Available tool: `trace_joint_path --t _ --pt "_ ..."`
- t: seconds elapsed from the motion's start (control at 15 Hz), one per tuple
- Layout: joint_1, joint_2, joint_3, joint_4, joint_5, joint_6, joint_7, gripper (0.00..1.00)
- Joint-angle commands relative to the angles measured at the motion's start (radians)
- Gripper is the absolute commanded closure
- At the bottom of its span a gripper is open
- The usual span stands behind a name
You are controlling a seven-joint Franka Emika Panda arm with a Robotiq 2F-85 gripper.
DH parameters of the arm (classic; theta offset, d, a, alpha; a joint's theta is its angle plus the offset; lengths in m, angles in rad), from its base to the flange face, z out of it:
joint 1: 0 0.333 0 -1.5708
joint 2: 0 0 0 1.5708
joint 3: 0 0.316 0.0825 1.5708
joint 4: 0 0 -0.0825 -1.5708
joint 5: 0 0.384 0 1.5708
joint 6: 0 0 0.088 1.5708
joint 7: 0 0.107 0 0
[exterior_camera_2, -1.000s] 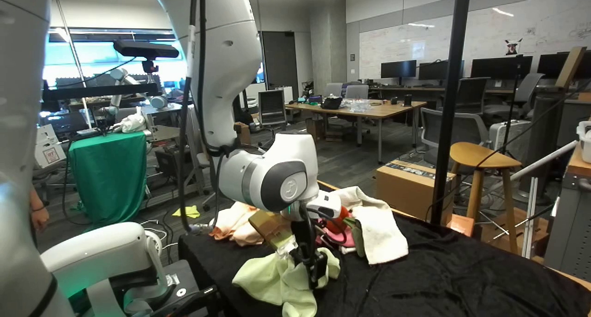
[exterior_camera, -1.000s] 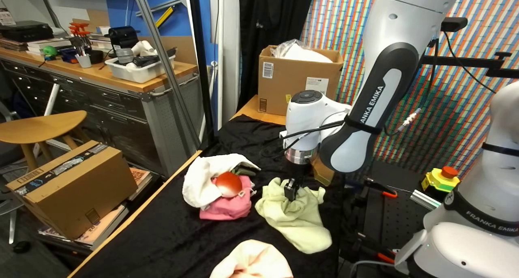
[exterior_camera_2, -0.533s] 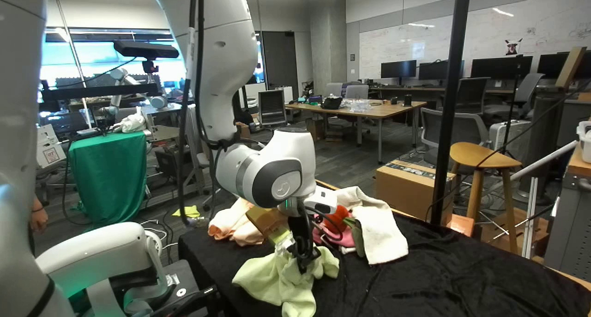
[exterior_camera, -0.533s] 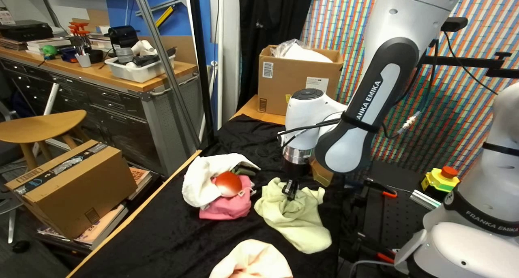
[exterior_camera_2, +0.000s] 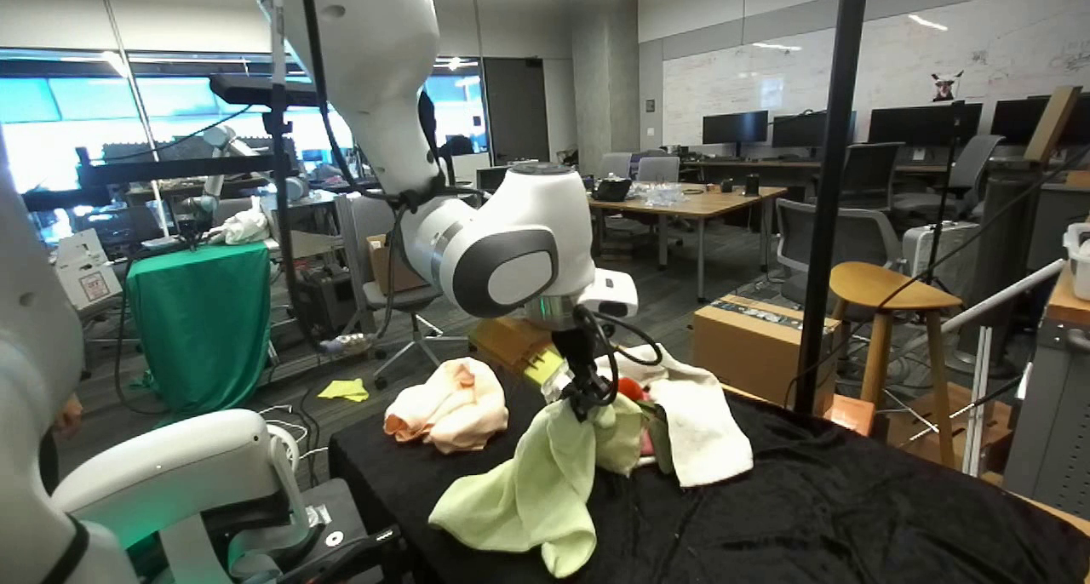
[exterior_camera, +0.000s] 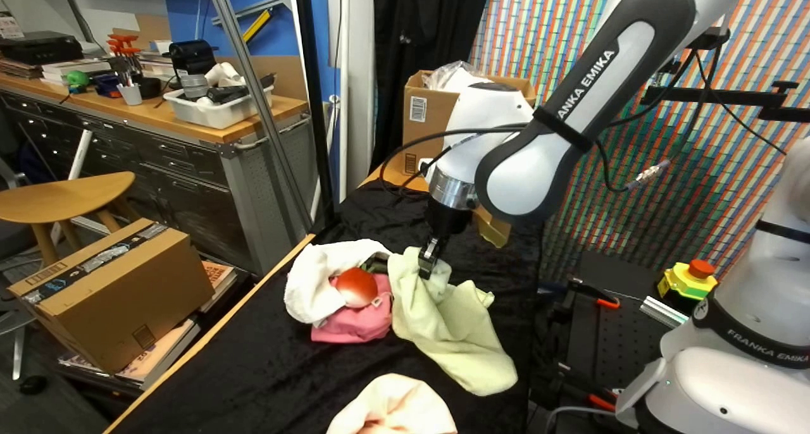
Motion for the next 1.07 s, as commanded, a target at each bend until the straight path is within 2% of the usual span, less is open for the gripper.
trace_joint_path --t 0.0,0.27,0.53,0.67,1.0 --pt "-0.006 -0.094 -0.012 0.032 0.064 -0.034 -0.078 0.95" --pt "0.025 -0.150 -0.081 0.087 -0.048 -0.043 -0.011 0.95" --pt "0.030 -0.168 -0.119 0.159 -0.148 -0.039 0.060 0.95" --pt "0.009 -0.158 -0.104 0.190 -0.214 -0.025 0.116 0.95" --pt "0.019 -0.119 -0.095 0.242 -0.427 -0.047 0.270 0.95"
